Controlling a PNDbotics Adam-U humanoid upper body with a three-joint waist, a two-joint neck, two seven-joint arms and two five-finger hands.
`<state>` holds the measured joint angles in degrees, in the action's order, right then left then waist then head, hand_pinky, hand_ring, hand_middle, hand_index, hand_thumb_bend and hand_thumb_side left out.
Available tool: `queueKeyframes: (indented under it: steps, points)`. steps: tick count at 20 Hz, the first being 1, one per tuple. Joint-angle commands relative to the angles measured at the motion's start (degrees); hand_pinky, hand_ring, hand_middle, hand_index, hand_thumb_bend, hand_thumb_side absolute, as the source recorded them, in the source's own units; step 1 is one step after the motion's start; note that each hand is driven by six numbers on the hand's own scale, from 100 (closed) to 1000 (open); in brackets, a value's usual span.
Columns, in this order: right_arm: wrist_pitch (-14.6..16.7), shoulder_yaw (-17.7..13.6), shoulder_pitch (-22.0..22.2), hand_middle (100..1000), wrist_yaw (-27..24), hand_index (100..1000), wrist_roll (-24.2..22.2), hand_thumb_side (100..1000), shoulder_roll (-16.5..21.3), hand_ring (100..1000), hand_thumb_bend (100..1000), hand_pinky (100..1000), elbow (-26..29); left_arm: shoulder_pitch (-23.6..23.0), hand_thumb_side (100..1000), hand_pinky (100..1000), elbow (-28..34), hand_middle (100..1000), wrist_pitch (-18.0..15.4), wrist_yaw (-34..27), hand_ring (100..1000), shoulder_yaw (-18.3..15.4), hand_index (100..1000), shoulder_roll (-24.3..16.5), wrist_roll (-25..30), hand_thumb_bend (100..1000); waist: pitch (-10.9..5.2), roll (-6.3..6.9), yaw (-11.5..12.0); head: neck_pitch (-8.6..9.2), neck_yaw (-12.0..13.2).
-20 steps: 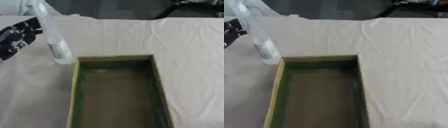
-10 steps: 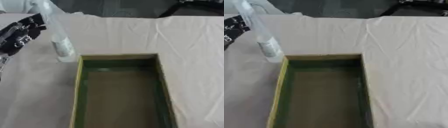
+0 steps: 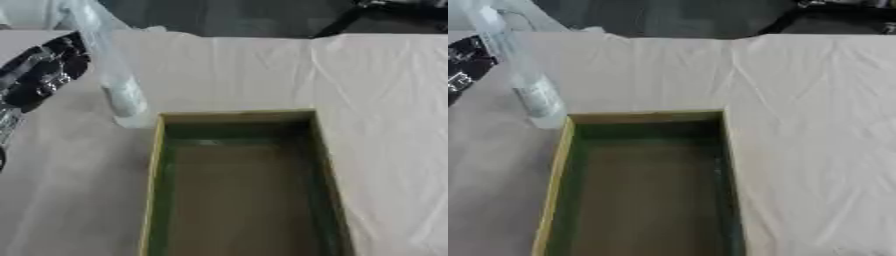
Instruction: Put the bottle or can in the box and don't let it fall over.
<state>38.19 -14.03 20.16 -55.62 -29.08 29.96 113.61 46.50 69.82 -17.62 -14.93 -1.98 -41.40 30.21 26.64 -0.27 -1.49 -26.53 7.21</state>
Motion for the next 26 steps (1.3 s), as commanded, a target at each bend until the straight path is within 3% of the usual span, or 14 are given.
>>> queueKeyframes:
  steps: [1,26]
  points:
    - [7.24,-0.22,-0.14,853,0.27,942,-7.59,572,0.58,774,100,967,0.98,1.28,609,1000,0.1,1000,-0.31,0.18,1000,-0.45,913,-2.3,-0.62,402,-0.83,0.05,-0.14,0.92,0.16]
    - [6.66,1.05,-2.38,854,1.61,944,-8.18,572,-0.04,775,100,970,0.98,4.12,607,1000,-1.43,1000,0.76,1.18,1000,-0.42,870,-2.31,-2.15,392,1.15,0.5,-1.88,2.75,0.57]
